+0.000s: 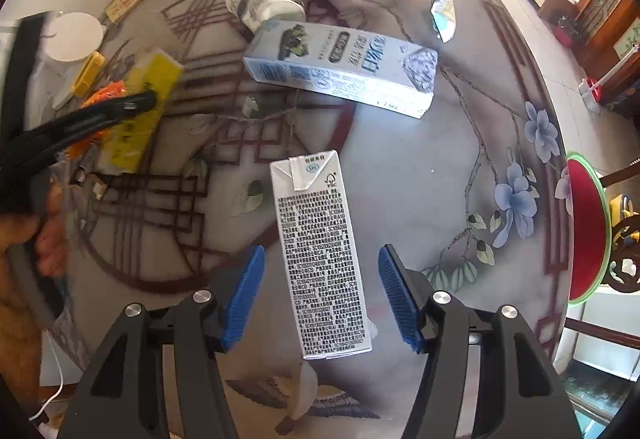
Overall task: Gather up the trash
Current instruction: 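Grasp the yellow medicine box with the left tool while the right tool grasps the white milk carton, then carry the yellow box and white carton over the red bucket with both tools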
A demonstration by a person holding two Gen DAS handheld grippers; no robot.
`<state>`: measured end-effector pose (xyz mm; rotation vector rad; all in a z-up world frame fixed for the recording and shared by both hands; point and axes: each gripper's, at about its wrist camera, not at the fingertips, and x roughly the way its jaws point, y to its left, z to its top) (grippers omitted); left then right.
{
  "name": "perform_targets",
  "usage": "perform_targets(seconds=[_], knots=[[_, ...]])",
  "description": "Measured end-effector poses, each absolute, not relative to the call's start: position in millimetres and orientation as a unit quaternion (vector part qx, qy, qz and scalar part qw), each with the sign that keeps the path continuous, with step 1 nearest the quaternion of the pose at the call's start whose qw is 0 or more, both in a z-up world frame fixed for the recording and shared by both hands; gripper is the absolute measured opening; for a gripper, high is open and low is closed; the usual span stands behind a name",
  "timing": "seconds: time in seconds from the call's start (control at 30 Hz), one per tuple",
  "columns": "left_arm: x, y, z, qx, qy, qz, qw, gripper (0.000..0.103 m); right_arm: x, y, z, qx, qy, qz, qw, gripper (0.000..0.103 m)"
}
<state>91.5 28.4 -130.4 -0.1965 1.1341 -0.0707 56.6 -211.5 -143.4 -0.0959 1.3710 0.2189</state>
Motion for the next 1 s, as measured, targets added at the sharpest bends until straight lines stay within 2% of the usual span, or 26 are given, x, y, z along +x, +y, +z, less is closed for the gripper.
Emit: perform_targets(seconds=[0.07, 0.1, 0.13, 0.43, 1.0], knots=[[82, 29, -122, -0.102, 0.529, -0.036, 0.842, 0.044, 56, -210, -151, -0.051, 0.638, 0.102, 0.761, 0.053], [78, 28, -119, -0.103, 0.527, -0.036, 0.843, 0.044, 56, -208, -155, -0.054, 0.642, 0.102, 0.758, 0.041], [74, 27, -116, -0.104, 0.525, -0.037, 0.844, 0.044, 56, -207, -157, -0.055, 0.643, 0.104, 0.757, 0.039], [48, 14, -89, -0.108, 0.497, -0.053, 0.859, 0.044, 46, -214, -138, -0.013, 0.615, 0.111, 0.78, 0.039], [32, -42, -73, -0.082, 0.501, -0.108, 0.854, 0.044, 12, -254, -98, 0.065, 0.569, 0.094, 0.814, 0.038]])
